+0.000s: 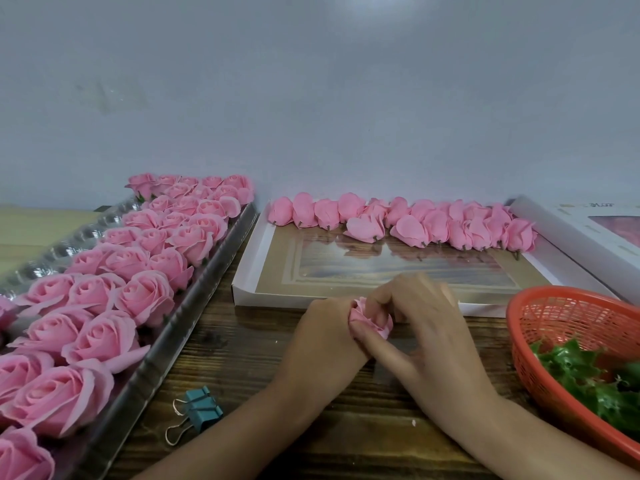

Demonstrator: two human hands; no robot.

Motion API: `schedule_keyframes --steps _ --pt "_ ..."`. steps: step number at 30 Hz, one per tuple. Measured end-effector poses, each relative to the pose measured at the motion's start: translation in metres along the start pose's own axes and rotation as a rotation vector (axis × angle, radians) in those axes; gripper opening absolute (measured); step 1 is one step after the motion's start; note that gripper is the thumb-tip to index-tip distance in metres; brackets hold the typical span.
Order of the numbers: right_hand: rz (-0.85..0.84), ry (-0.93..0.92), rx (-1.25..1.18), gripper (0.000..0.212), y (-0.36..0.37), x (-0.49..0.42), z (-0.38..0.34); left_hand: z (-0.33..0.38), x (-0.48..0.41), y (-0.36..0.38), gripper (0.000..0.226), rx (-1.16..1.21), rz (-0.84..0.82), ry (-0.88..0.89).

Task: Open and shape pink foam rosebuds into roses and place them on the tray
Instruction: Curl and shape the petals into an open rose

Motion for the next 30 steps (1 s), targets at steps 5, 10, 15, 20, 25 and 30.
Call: schedule_keyframes --steps 5,10,15,20,25,30 --pt "0.024 -0.111 0.183 0.009 -0.003 -0.002 -0.008 0.006 0.003 -0.006 0.039 -0.098 0.033 0.056" --pt "0.138 -0.348 0.381 0.016 -0.007 0.001 -0.032 0.012 0.007 -0.011 0.025 -0.149 0.070 0.069" --pt "0.088 -0.241 0.300 0.013 -0.007 -0.003 -0.021 0.008 0.006 -0.011 0.038 -0.128 0.075 0.050" --pt "0.177 -0.430 0.423 0.020 -0.010 0.003 -0.039 0.011 0.005 -0.010 0.020 -0.188 0.063 0.049" --pt "0.194 -0.538 0.467 0.021 -0.011 0.008 -0.049 0.009 0.006 -0.009 0.038 -0.213 0.044 0.037" --pt "0.170 -0.502 0.424 0.016 -0.008 0.007 -0.043 -0.004 0.009 -0.017 0.031 0.076 0.085 -0.154"
Point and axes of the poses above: each hand's wrist, its own x-axis away from the middle knuckle, its own y-axis out of the palm, z = x × y, the point moved 10 cm from there along -x, towards the middle knuckle, and after that the axes turned 6 degrees about z, right-handed, at the moved point
